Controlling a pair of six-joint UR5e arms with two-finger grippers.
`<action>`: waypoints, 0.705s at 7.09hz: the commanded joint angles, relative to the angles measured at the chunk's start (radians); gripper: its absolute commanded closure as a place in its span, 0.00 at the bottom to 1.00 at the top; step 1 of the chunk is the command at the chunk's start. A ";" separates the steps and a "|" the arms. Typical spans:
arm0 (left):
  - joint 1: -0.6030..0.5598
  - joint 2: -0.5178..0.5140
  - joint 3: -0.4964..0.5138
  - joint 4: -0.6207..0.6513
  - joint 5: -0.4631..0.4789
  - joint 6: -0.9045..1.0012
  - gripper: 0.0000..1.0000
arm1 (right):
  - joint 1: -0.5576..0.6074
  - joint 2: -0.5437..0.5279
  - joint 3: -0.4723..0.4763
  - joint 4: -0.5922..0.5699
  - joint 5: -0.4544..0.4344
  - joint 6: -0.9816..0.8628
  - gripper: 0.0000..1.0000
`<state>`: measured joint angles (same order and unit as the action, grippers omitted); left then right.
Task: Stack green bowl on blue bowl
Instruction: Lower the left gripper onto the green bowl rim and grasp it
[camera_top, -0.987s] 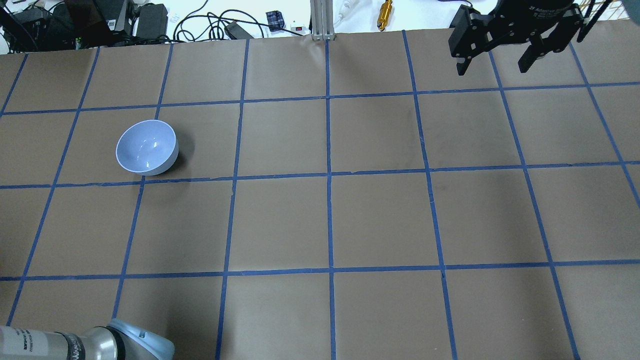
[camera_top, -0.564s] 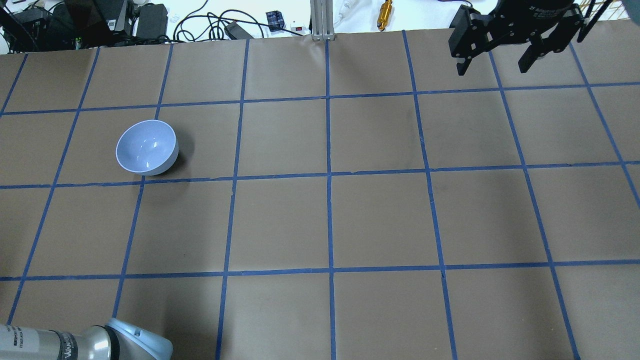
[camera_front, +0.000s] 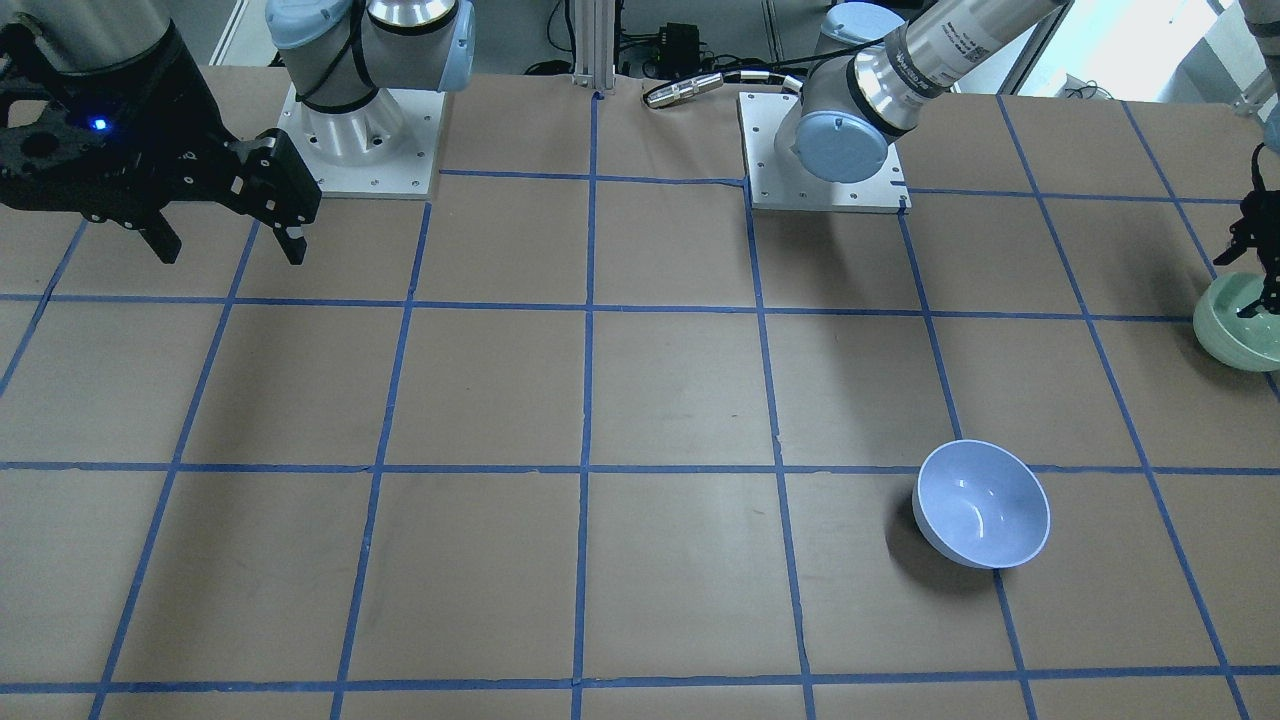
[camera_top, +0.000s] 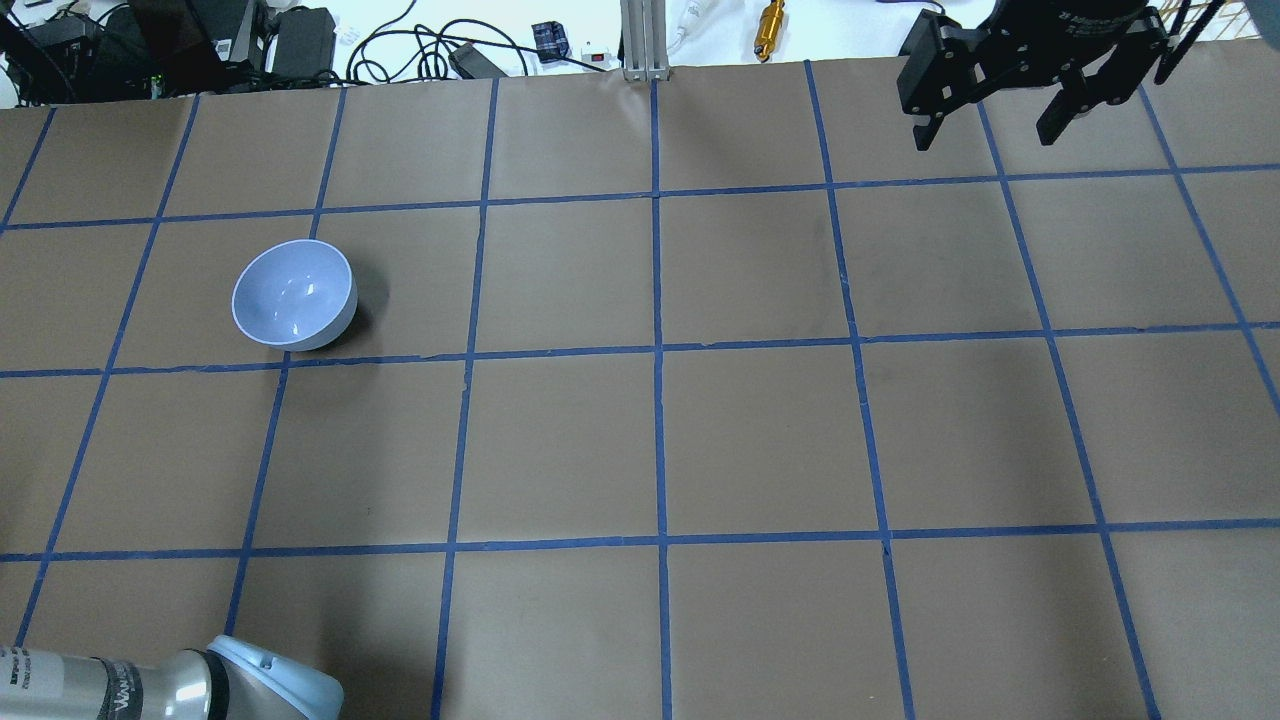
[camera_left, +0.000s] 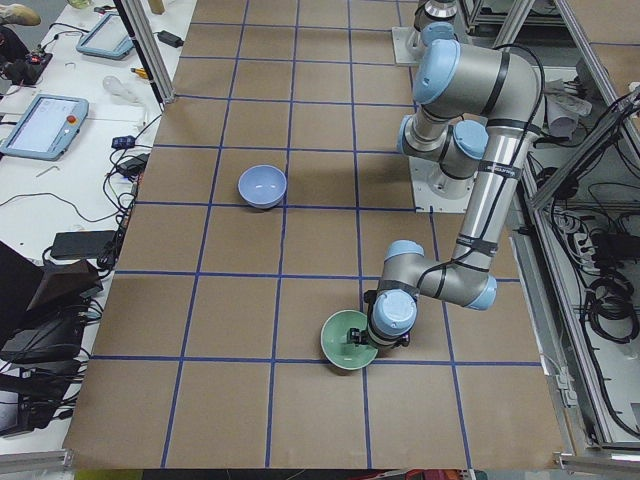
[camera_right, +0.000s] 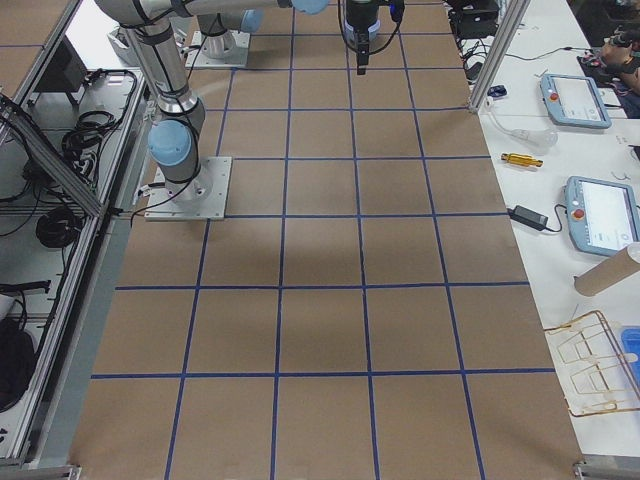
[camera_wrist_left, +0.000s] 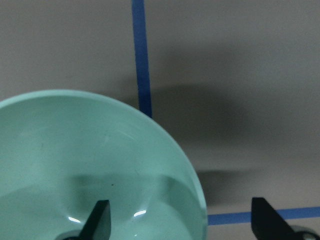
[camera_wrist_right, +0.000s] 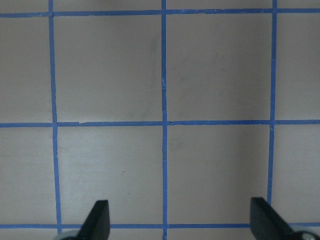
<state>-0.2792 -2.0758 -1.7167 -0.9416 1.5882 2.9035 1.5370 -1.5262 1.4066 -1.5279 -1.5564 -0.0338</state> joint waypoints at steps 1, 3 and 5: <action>0.005 -0.021 -0.003 0.023 -0.002 0.003 0.02 | 0.000 0.000 0.000 0.000 0.001 0.000 0.00; 0.005 -0.017 -0.015 0.062 -0.001 0.020 0.82 | 0.000 0.001 0.000 0.000 -0.001 0.000 0.00; 0.005 -0.021 -0.017 0.102 -0.002 0.026 1.00 | 0.000 0.000 0.000 0.000 -0.001 0.000 0.00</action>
<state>-0.2747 -2.0946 -1.7316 -0.8582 1.5871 2.9257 1.5370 -1.5257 1.4066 -1.5279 -1.5570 -0.0337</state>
